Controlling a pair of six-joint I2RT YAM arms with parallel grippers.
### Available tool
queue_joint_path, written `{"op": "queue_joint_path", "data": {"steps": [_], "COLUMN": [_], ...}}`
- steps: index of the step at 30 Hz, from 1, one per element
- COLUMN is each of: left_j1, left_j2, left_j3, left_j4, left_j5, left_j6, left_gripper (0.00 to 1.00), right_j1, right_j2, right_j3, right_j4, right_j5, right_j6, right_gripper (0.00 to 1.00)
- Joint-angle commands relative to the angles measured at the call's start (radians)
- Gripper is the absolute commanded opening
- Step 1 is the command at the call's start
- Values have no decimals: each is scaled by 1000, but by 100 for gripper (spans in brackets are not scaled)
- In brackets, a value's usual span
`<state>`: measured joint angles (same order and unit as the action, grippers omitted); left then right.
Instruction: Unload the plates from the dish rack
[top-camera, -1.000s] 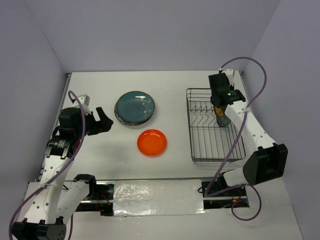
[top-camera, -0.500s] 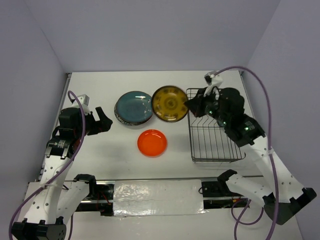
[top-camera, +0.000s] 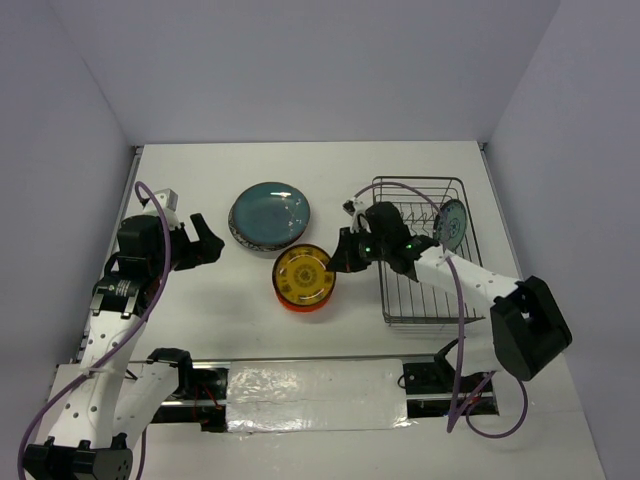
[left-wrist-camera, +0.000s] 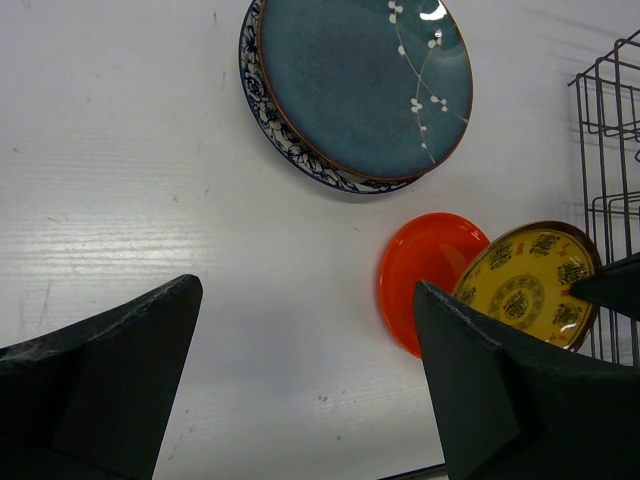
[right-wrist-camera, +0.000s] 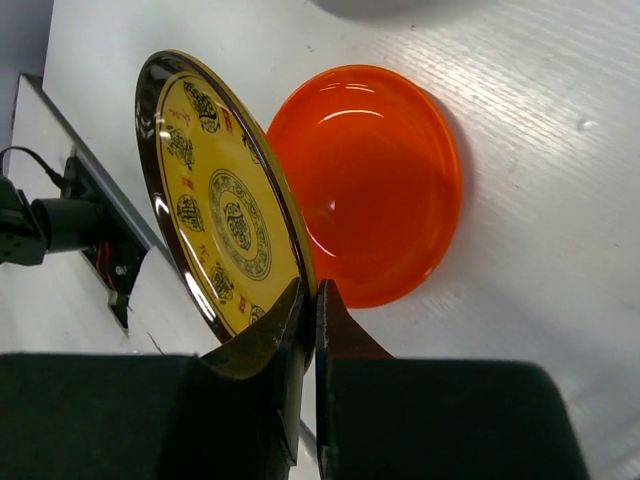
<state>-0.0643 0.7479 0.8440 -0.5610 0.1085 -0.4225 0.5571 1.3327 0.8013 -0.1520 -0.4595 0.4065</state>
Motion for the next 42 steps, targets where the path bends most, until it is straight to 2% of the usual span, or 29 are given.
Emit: {"op": "queue_joint_path", "data": {"steps": [1,3,8,13,16,17,19,22,23,25,28,29,30,31,35,38,42], "left_j1": [-5,-5,-5,-6,-6,-6,-6,-6,-6,-6,-6,-6,-6,-6,-22,-38,-42], "left_j2": [-13,-12,-16,-16,-15,-15,-18,-19,-18,-18,-21,-24,-25,-27,-28,-35,-24], "left_j3": [1,1,1,1,3,1,0,0,0,1,0,0,-2,-2,-2,-3,-2], "left_j4": [24,23,21,23,21,23,24,26,24,23,24,24,26,24,23,24,27], "left_j5": [-4,-7,-9,-4,-3,-3,-3,-1,0,-1,-3,-4,-3,-3,-4,-10,5], "left_j6": [-5,-4,-4,-4,-4,-2,-2,-2,-2,-4,-4,-4,-4,-7,-7,-7,-1], "left_gripper": [100,99,100,100,99,100,100,99,99,99,100,100,99,100,99,100,100], "right_j1": [35,46,52,52,52,52,52,55,55,55,55,43,27,3,-257,-374,-439], "right_j2": [49,97,183,192,188,177,154,50,27,-45,-101,-108,-116,-115,-60,-14,74], "right_j3": [13,32,82,85,91,98,105,128,154,180,277,314,326,334,348,311,340], "right_j4": [137,131,74,78,63,43,19,-47,-105,-159,-335,-409,-437,-457,-535,-433,-382], "right_j5": [-35,-13,87,111,120,125,140,206,238,358,581,769,857,924,1138,1116,1114], "right_j6": [18,12,-15,-12,-17,-21,-29,-47,-63,-83,-141,-173,-187,-201,-235,-328,-348], "right_gripper": [9,12,12,15,39,58,74,77,82,90,100,100,100,100,100,100,100]}}
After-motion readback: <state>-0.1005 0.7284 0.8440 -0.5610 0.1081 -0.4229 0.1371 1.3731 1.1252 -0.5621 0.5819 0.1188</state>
